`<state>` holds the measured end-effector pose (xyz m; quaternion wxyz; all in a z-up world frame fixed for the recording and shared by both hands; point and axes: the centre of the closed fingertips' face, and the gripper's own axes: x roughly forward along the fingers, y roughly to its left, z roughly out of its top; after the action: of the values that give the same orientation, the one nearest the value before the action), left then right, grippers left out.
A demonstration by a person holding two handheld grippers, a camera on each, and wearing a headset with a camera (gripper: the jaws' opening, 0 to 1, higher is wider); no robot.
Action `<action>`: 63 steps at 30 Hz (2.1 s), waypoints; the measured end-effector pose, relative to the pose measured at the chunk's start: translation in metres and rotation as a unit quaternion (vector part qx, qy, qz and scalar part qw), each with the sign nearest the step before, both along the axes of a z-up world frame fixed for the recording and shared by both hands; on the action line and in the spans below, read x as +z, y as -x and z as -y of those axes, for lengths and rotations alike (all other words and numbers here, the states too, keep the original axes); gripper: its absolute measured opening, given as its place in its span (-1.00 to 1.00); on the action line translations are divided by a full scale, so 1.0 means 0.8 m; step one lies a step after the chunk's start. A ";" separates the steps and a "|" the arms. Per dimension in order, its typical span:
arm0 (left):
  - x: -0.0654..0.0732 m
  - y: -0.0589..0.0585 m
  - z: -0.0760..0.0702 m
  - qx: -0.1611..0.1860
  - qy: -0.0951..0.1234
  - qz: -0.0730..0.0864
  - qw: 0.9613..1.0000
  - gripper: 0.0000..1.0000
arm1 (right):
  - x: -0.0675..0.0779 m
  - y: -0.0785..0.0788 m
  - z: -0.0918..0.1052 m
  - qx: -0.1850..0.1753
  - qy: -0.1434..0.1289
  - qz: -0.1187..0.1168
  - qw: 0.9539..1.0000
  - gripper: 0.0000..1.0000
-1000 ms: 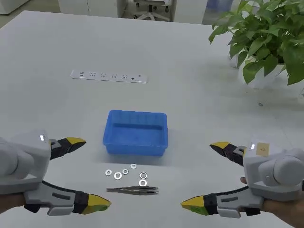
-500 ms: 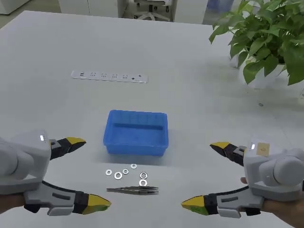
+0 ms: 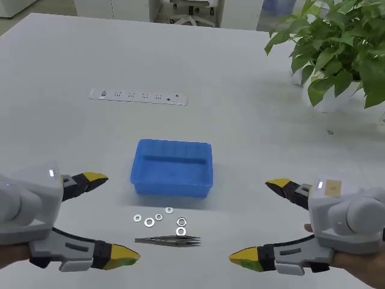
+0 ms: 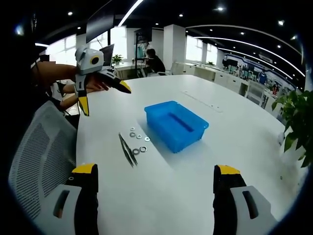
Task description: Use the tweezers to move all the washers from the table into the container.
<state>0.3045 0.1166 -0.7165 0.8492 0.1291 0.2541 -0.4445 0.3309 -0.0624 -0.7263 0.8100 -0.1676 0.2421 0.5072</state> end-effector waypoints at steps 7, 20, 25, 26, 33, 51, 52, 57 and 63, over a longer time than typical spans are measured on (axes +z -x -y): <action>0.000 -0.001 -0.001 0.000 0.000 0.000 1.000 0.99 | 0.001 0.000 0.001 -0.001 -0.001 0.002 1.000 0.98; 0.002 -0.001 -0.003 0.000 -0.001 0.002 1.000 0.99 | 0.004 -0.001 -0.001 0.000 -0.002 0.004 1.000 0.97; 0.003 -0.001 -0.003 0.000 -0.001 0.003 1.000 0.98 | 0.004 -0.001 0.000 0.001 -0.002 0.004 1.000 0.97; 0.003 0.000 -0.004 -0.001 -0.002 0.003 1.000 0.98 | 0.004 -0.001 0.000 0.001 -0.001 0.005 1.000 0.97; 0.003 0.000 -0.002 -0.004 -0.005 0.004 1.000 0.98 | 0.005 -0.001 0.002 0.001 0.000 0.006 1.000 0.96; -0.006 0.004 -0.003 -0.020 -0.022 0.000 1.000 0.87 | 0.002 -0.003 -0.006 0.028 0.019 0.008 0.999 0.81; -0.007 0.004 -0.003 -0.021 -0.023 -0.001 0.999 0.86 | 0.001 -0.003 -0.007 0.030 0.020 0.008 0.999 0.80; -0.013 0.006 -0.002 -0.031 -0.035 -0.003 0.999 0.74 | -0.002 -0.003 -0.014 0.050 0.028 0.010 0.998 0.69; -0.022 0.006 0.001 -0.045 -0.052 -0.001 0.998 0.53 | -0.009 -0.001 -0.021 0.075 0.043 0.009 0.996 0.58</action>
<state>0.2998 0.1158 -0.7342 0.8204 0.1841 0.2718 -0.4682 0.3319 -0.0458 -0.7334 0.7639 -0.2245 0.2429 0.5541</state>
